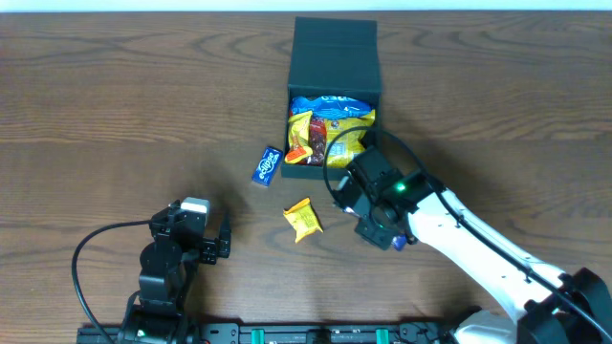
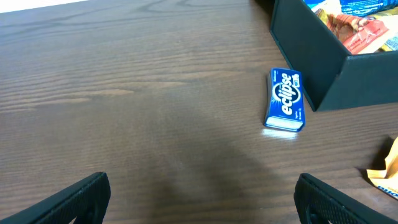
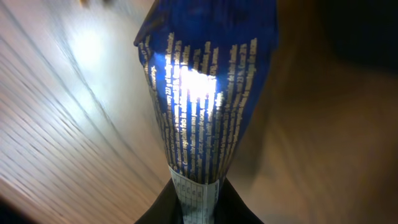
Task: Pack container
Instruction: 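Lift the dark blue bar and carry it over the black box, then lower the dark blue bar into the box beside the Oreo pack, then release the bar and press it down into the box with right gripper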
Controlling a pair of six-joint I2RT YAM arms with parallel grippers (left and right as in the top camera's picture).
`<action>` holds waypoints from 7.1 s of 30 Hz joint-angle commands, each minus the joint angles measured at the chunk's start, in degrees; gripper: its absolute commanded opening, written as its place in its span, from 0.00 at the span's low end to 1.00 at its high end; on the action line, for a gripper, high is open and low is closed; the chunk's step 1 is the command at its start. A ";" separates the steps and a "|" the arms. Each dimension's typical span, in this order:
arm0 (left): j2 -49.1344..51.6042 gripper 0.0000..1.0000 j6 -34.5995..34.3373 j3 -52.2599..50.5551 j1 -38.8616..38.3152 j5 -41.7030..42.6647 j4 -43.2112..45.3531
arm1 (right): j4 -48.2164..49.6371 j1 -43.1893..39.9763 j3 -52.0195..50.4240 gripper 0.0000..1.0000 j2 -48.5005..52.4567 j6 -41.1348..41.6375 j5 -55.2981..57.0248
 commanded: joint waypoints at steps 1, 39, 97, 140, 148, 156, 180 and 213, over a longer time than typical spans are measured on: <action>-0.44 0.95 0.59 -1.68 0.20 -0.66 -0.46 | 0.20 1.86 4.55 0.14 -0.79 0.17 -0.22; -0.44 0.95 0.59 -1.68 0.20 -0.66 -0.46 | 4.04 -11.74 33.16 0.06 15.17 -7.82 -12.70; -0.44 0.95 0.59 -1.68 0.20 -0.66 -0.46 | 8.87 -20.33 38.60 0.16 32.50 -42.75 -24.35; -0.44 0.95 0.59 -1.68 0.20 -0.66 -0.46 | 19.85 -16.17 38.49 0.01 26.49 19.91 -19.47; -0.44 0.95 0.59 -1.68 0.20 -0.66 -0.46 | 21.92 -16.11 38.49 0.02 30.75 39.41 -13.05; -0.44 0.95 0.59 -1.68 0.20 -0.66 -0.46 | 22.99 -15.34 38.49 0.01 32.33 48.76 -11.08; -0.44 0.95 0.59 -1.68 0.20 -0.66 -0.46 | 22.56 -12.20 39.80 0.02 34.88 48.63 -13.57; -0.44 0.95 0.59 -1.68 0.20 -0.66 -0.46 | 16.59 -13.66 30.01 0.02 30.34 47.19 6.86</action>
